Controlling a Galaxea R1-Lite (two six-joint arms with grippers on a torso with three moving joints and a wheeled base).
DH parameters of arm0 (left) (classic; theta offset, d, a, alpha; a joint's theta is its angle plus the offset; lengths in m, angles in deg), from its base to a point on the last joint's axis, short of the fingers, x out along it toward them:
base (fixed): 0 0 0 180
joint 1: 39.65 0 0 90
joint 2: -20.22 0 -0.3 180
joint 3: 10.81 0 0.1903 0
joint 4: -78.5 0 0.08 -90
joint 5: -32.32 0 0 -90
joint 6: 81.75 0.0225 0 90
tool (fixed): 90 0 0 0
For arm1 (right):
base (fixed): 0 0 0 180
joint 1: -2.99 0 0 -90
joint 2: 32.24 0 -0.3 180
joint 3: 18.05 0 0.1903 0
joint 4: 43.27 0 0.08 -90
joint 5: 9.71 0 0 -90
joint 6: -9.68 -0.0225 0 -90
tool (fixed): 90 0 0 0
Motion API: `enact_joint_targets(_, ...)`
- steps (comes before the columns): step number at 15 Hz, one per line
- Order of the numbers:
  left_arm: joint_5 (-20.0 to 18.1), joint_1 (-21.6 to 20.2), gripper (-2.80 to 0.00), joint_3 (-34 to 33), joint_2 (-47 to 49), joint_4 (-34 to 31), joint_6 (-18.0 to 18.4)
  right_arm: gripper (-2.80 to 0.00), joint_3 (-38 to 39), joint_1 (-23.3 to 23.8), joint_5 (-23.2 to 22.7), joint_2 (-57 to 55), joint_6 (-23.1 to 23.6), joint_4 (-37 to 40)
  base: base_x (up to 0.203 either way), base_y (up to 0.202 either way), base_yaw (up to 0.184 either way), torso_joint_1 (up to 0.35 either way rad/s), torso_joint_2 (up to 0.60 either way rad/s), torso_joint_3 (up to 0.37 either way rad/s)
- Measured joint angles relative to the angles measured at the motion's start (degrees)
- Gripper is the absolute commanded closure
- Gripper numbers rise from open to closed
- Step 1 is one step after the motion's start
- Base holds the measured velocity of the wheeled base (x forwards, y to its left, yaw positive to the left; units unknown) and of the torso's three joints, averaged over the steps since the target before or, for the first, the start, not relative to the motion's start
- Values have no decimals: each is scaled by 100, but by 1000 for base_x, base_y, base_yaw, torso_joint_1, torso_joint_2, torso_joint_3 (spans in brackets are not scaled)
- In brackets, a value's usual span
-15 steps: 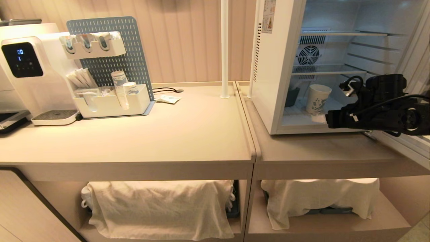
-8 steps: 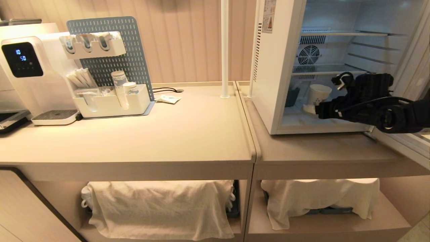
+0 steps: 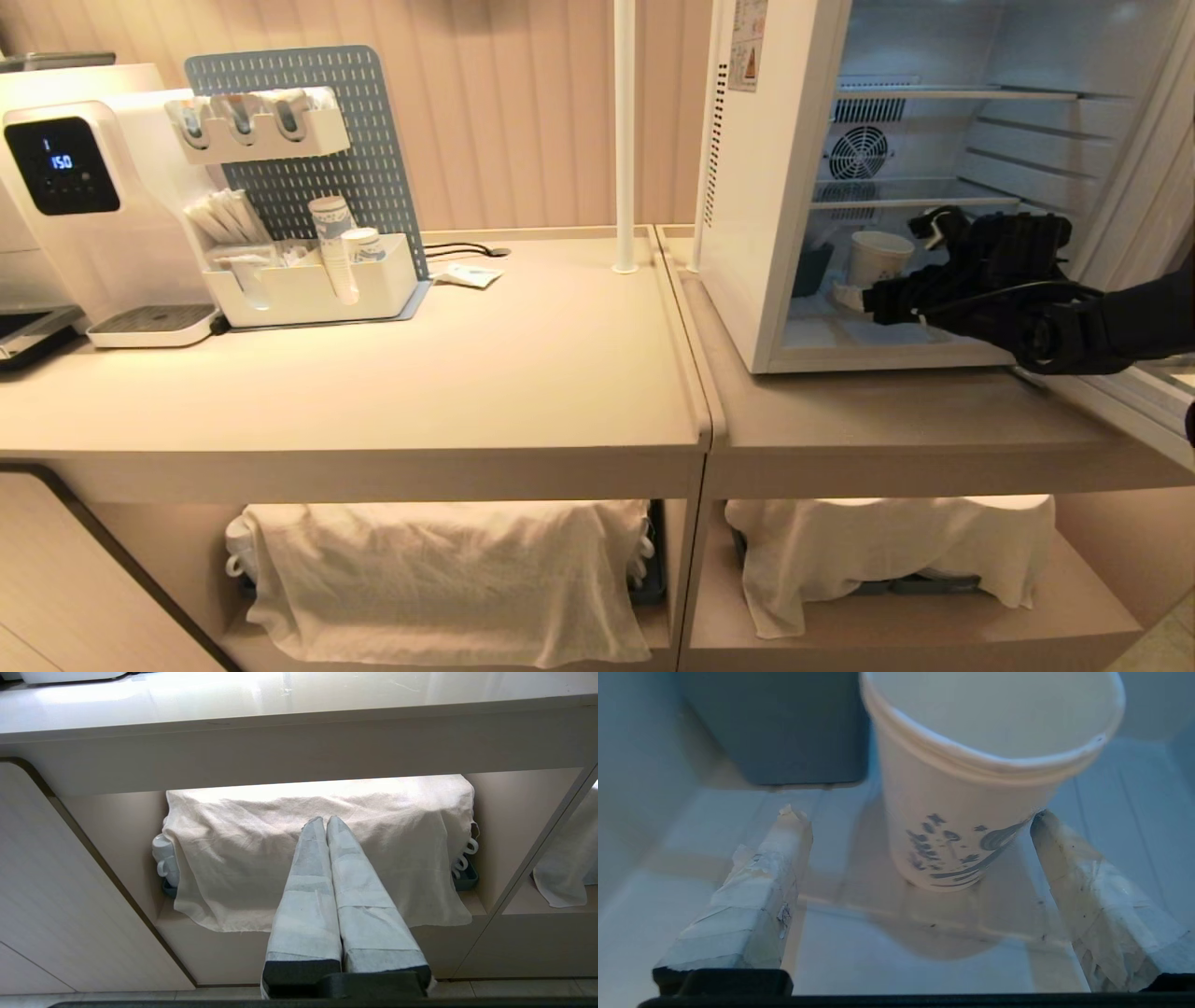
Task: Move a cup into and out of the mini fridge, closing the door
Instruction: Take the paper cup out of the freezer
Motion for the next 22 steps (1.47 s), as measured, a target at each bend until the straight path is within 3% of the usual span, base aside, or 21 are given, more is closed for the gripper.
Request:
enact_joint_targets(14,-1,0,0,0,0,2,0,-280,-17,73,11,-136,-72,-480,0,0,0,0,0,0)
enact_joint_targets(15,-1,0,0,0,0,0,-2,0,-17,72,11,-143,-126,-539,0,0,0,0,0,0)
enact_joint_targets(22,1,2,0,0,0,0,1,0,37,67,2,-156,-156,-611,0,0,0,0,0,0)
